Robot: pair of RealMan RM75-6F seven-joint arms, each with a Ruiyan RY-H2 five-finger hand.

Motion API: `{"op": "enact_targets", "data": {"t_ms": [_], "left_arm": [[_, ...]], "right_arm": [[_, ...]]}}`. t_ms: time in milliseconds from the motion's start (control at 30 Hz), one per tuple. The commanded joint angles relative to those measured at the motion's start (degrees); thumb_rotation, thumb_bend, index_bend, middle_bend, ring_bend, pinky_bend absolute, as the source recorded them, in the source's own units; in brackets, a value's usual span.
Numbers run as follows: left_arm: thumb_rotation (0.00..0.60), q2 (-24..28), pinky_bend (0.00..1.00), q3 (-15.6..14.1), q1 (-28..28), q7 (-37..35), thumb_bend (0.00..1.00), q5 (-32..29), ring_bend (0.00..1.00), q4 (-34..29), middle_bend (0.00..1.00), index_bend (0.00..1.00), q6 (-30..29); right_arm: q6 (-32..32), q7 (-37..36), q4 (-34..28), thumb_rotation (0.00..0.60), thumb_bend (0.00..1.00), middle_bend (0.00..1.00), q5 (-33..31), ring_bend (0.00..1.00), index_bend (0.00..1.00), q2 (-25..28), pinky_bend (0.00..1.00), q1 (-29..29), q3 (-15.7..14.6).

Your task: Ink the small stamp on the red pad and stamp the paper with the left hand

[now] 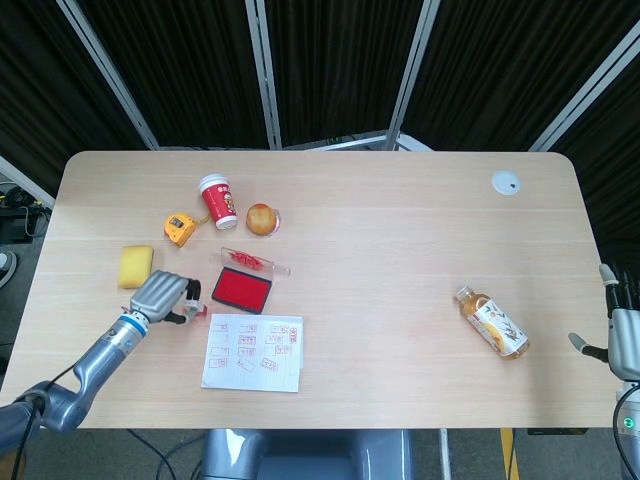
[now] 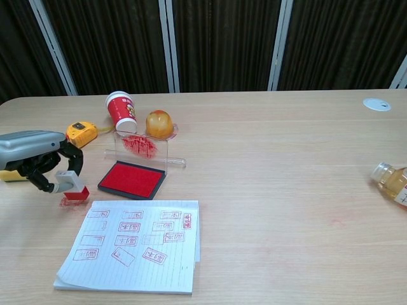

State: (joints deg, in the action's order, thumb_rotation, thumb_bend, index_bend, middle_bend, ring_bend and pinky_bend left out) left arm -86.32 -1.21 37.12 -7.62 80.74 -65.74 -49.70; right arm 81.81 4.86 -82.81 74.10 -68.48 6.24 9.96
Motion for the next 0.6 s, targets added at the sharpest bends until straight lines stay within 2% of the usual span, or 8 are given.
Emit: {"op": "enact_targets", "data": {"t_ms": [33,233,600], "left_arm": [[0.6,-0.7,0.81,-0.2,-0.2,-0.1,0.42,0.2,0.77,1.1,0.49,0.6,0.2],[0.6,-1.9,0.81,-0.5,-0.7,-1.8,0.42,1.3,0.77,3.0,0.47,0.58,-0.2],[0.6,-2.3,0.81,-0.7,-1.2,0.0,0.4,2.0,0.76,3.9,0.45,0.56,-0.6]], "right_arm": [[-0.1,0.0,0.0,0.6,0.0,0.0,-0.1,0.0,0.0,0.0,0.0,0.0,0.0],[-0.3,0.3,-0.1,0.6,0.0,0.0,-0.3,0.0,0.0,0.1,0.0,0.0,-0.1],[-0.4,0.7,0.0,0.6,0.0,0.0,-0.3,0.0,0.0,-0.1,0.0,0.1,-0.2]]}}
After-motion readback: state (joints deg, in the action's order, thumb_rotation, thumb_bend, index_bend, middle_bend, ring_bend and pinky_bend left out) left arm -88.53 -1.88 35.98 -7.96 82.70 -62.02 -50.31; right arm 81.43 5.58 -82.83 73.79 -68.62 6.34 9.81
